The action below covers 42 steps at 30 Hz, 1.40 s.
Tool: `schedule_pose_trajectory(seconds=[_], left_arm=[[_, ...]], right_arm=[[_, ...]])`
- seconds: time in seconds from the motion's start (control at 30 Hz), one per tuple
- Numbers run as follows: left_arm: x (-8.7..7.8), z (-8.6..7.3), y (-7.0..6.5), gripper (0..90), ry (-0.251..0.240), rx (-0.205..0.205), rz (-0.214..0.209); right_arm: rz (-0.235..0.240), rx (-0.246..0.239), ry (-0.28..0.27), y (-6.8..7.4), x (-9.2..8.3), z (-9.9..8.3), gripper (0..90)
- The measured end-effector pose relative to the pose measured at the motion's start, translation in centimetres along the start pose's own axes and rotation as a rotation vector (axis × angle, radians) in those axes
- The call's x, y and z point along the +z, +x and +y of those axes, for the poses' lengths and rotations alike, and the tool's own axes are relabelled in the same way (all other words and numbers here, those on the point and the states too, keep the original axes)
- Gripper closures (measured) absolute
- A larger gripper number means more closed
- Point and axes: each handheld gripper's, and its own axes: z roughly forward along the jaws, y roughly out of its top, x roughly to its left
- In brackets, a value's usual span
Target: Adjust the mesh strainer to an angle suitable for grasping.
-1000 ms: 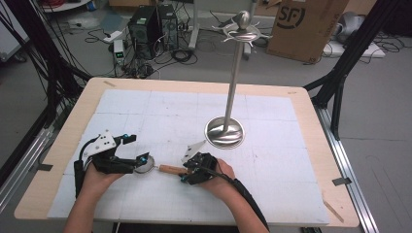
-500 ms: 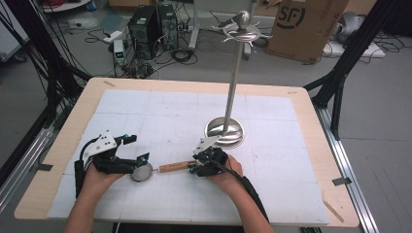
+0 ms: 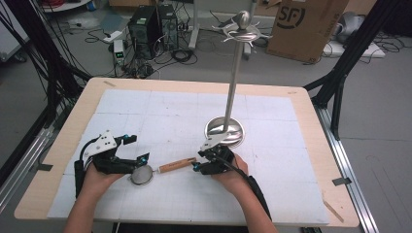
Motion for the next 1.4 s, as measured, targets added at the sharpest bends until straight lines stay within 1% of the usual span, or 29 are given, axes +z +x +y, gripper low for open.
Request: schedule_pose_trajectory(seconds=[0.13,0.2,0.23,0.27,0.37,0.5,0.57,0.6,0.67,0.7,0.77,0.83,0.87,1.03,1.07,1.1,1.17,1.27,1.33,1.4], left_arm=[[0.0,0.0,0.0,17.2,0.003,0.000,0.003],[0.0,0.0,0.0,17.2,0.006,0.001,0.006],[0.1,0.0,0.0,17.2,0.007,0.001,0.006],[0.1,0.0,0.0,17.2,0.010,0.001,0.004],[0.2,0.0,-0.1,17.2,0.013,0.004,0.002],[0.2,0.0,-0.2,17.2,0.013,0.005,0.003],[0.3,-0.1,-0.2,17.2,0.017,0.006,0.005],[0.4,-0.1,-0.2,17.2,0.017,0.005,0.005],[0.5,-0.1,-0.3,17.2,0.025,0.011,0.002],[0.5,-0.1,-0.4,17.2,0.024,0.012,0.002],[0.5,0.0,-0.5,17.3,0.022,0.013,-0.004],[0.6,0.0,-0.5,17.4,0.022,0.021,-0.010],[0.6,0.0,-0.6,17.3,0.023,0.018,-0.014],[0.8,-0.1,-0.5,17.3,0.034,0.022,-0.011],[0.8,-0.1,-0.5,17.3,0.036,0.023,-0.014],[0.8,-0.1,-0.5,17.3,0.036,0.021,-0.015],[0.9,-0.1,-0.5,17.3,0.036,0.022,-0.015],[1.0,-0.1,-0.6,17.3,0.042,0.023,-0.016],[1.1,-0.1,-0.6,17.3,0.045,0.026,-0.017],[1.1,-0.1,-0.7,17.3,0.046,0.025,-0.015]], right_arm=[[-0.021,0.005,-0.047,-0.1,-2.4,-0.8,43.6],[-0.035,-0.002,-0.069,-0.3,-3.6,-1.4,42.3],[-0.044,0.014,-0.071,-0.3,-4.3,-1.8,41.5],[-0.053,0.020,-0.084,-0.4,-4.9,-2.2,40.9],[-0.073,0.044,-0.136,-0.5,-6.9,-3.3,40.4],[-0.098,0.049,-0.202,-0.2,-9.1,-4.7,39.4],[-0.113,0.058,-0.221,-0.1,-10.0,-5.4,38.0],[-0.119,0.065,-0.231,-0.2,-10.3,-5.7,37.5],[-0.130,0.077,-0.232,-0.4,-10.9,-6.1,36.2],[-0.145,0.083,-0.246,-0.5,-11.2,-6.3,35.8],[-0.156,0.101,-0.274,-0.8,-11.7,-6.6,35.1],[-0.176,0.106,-0.291,-1.0,-12.1,-6.8,34.8],[-0.184,0.106,-0.301,-1.1,-12.3,-6.9,34.5],[-0.220,0.131,-0.326,-1.8,-13.1,-7.5,32.6],[-0.231,0.146,-0.335,-2.1,-13.4,-7.7,31.9],[-0.231,0.146,-0.335,-2.1,-13.4,-7.7,31.9],[-0.243,0.162,-0.351,-2.3,-13.8,-7.9,31.2],[-0.253,0.189,-0.402,-2.5,-14.1,-8.0,29.2],[-0.265,0.182,-0.415,-2.6,-14.2,-8.0,28.9],[-0.262,0.186,-0.414,-2.6,-14.2,-8.0,28.8]])
